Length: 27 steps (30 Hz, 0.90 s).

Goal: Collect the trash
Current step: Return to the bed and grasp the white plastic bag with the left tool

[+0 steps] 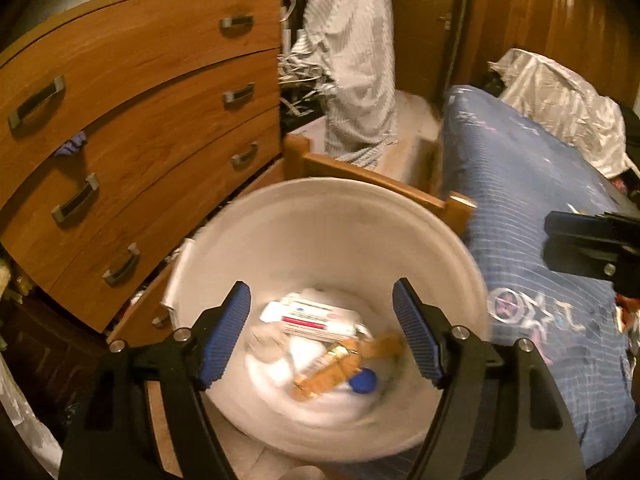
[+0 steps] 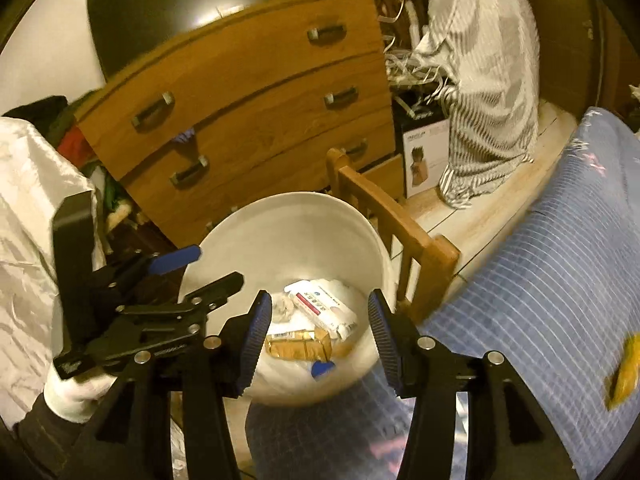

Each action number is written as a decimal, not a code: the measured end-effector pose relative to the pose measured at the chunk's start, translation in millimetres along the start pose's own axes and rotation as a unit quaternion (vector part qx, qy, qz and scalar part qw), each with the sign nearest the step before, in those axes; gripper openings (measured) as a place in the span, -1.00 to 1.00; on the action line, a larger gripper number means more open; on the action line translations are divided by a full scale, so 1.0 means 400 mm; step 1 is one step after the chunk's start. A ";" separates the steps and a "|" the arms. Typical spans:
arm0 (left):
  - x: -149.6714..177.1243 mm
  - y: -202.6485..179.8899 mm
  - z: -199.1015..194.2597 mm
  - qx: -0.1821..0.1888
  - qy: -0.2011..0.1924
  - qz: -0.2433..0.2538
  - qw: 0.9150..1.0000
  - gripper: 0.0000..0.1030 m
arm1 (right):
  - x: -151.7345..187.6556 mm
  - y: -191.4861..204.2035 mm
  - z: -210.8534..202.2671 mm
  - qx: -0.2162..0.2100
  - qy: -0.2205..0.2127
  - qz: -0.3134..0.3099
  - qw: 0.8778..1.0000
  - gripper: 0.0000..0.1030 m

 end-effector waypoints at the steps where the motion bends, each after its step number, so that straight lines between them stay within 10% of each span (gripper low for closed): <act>1: 0.016 -0.028 -0.004 0.009 -0.002 0.010 1.000 0.37 | 0.036 -0.010 -0.026 0.004 -0.013 0.003 1.000 0.00; 15: 0.191 -0.531 0.027 0.107 0.024 0.169 0.979 0.37 | 0.820 -0.369 -0.393 0.118 -0.115 0.174 0.971 0.08; 27: 0.382 -1.112 -0.016 0.246 0.074 0.312 0.915 0.37 | 1.270 -0.779 -0.573 0.152 -0.150 0.377 0.901 0.08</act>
Point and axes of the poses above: each gripper's, at about its wrist camera, not at the fingertips, and z roughly the way its jaws point, y to its left, x to its underside, the point moved 6 cm from there along z, roughly the way its jaws point, and after that the axes turned 15 degrees about y, right-handed, at the moved point
